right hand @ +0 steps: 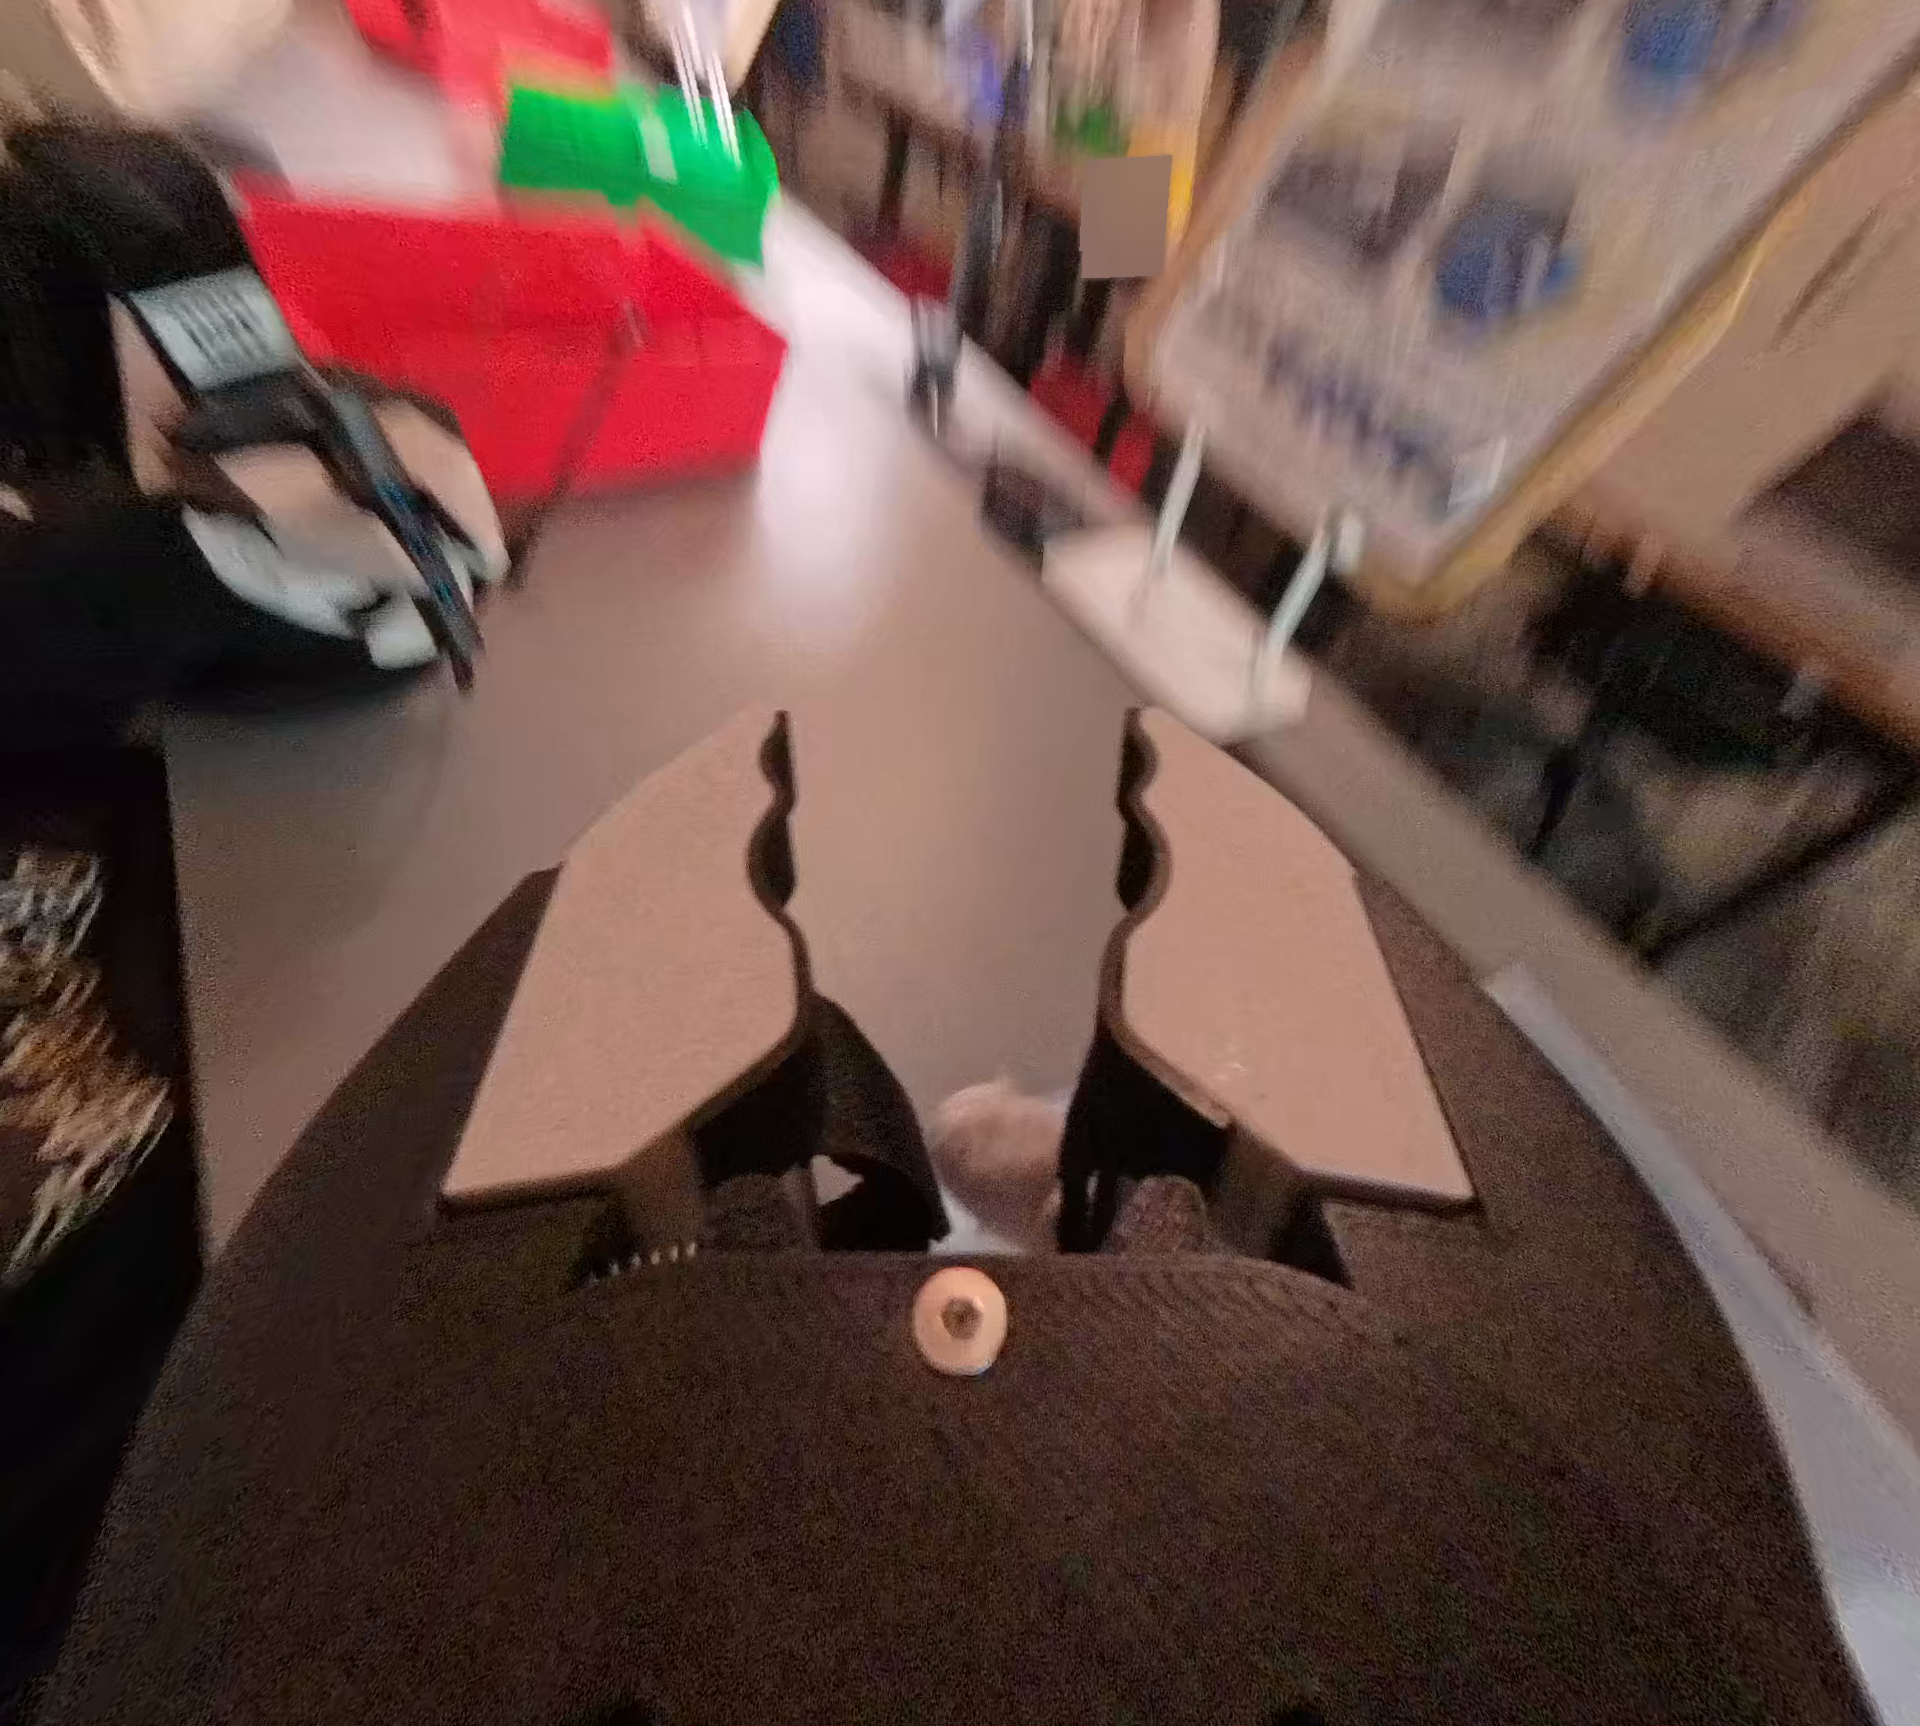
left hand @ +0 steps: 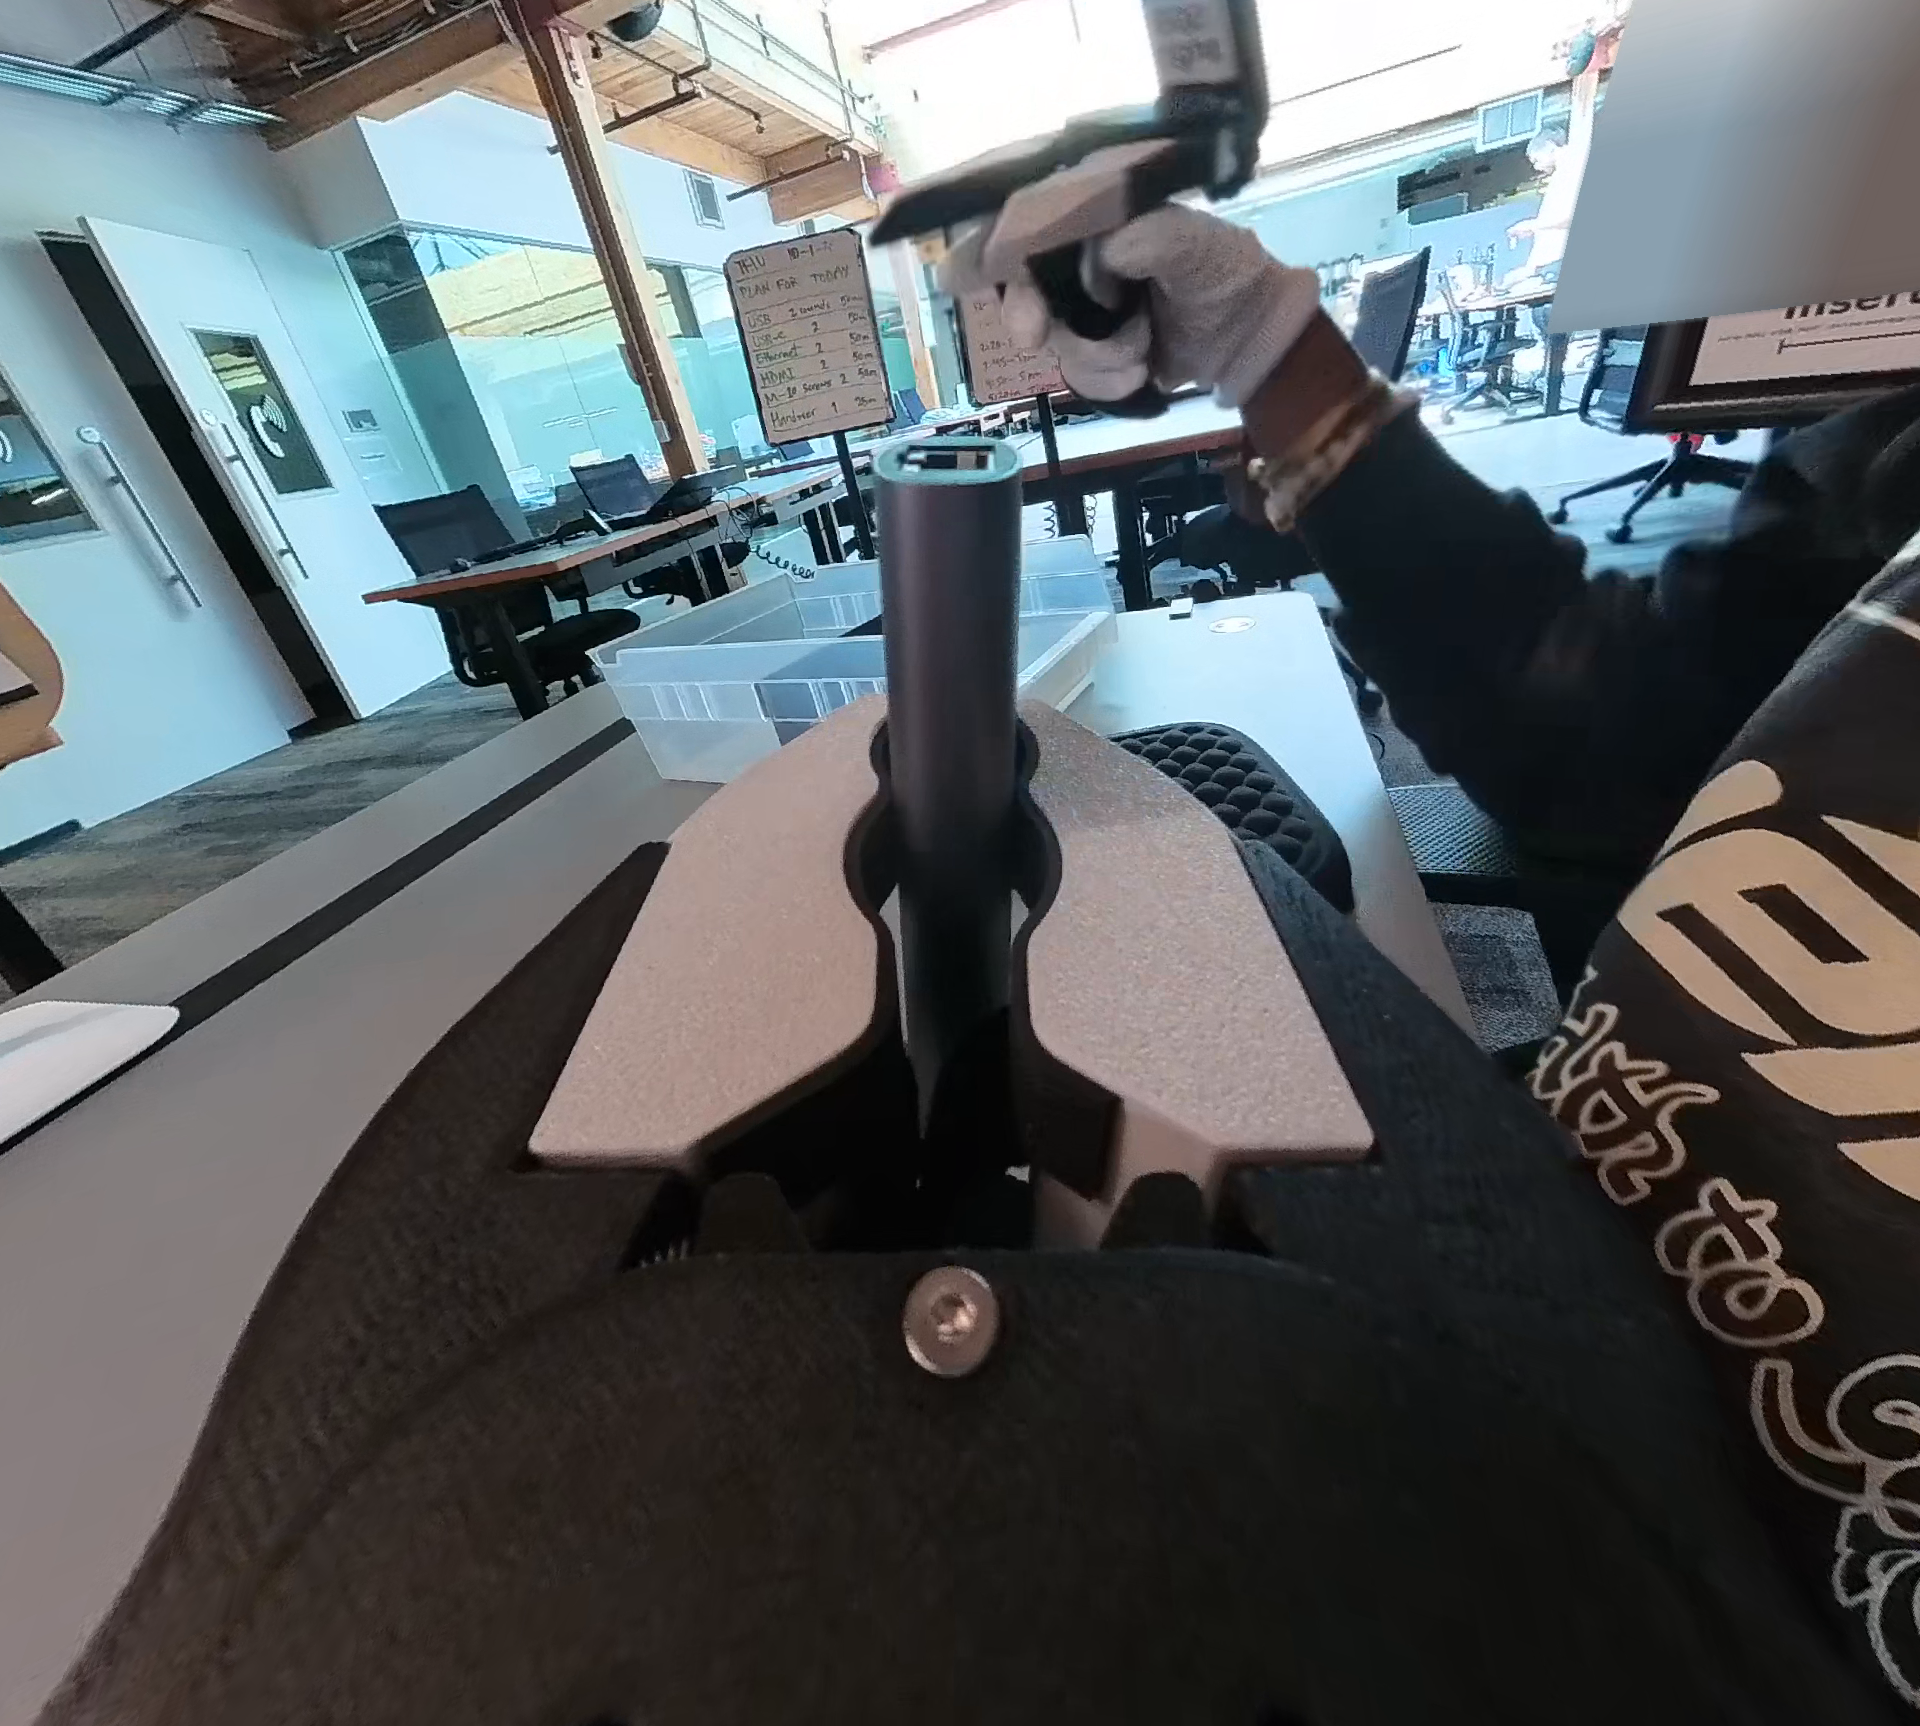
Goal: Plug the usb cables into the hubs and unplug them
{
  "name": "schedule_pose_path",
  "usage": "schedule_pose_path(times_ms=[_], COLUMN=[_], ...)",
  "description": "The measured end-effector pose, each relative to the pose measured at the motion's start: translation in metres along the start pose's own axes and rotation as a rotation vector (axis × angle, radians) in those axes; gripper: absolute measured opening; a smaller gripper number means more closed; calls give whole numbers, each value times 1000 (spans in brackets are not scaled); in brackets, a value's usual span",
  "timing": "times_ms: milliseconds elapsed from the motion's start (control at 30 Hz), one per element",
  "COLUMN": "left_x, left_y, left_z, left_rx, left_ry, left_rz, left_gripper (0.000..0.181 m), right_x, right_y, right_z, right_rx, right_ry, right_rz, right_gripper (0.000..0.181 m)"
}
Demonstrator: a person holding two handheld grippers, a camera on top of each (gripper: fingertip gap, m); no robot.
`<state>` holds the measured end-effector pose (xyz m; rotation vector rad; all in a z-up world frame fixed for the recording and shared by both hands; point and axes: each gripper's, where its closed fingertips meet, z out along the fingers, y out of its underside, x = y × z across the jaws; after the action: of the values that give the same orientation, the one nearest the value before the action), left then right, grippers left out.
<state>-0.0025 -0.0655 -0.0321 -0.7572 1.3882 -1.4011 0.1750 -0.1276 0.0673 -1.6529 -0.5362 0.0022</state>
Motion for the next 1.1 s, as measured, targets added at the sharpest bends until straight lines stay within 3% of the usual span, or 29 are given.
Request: schedule_pose_path(times_ms=[100,133,233,300,367,500,633,733,900,1100], left_x=[2,4,5,6,7,12,17,24,28,21], left_y=[-1,-2,0,2,3,7,13,19,24,22], left_z=[0,0,0,1,1,2,5,8,10,12], left_rx=[-2,1,-10,-21,-30,-56,-100,-137,-165,-151], left_ry=[0,1,0,-2,-4,-3,3,26,39,-35], left_rz=[13,24,38,52,67,114,200,262,312,395], left_gripper=[16,16,16,16,16,17,16,16,17,24], right_x=[-29,-37,-80,-118,-138,-171,-204,-217,-220,-220], right_y=[-57,-71,-90,-90,-80,-56,-25,-9,8,12], right_z=[-11,-13,3,21,45,88,113,123,128,125], right_rx=[425,486,526,538,474,413,315,260,174,128], right_ry=[144,186,128,-18,-86,-262,-475,-533,-535,-475], right_rz=[-254,-314,-390,-430,-451,-408,-392,-424,-510,-695], right_gripper=[81,83,107,131,136,117,58,34,19,17])
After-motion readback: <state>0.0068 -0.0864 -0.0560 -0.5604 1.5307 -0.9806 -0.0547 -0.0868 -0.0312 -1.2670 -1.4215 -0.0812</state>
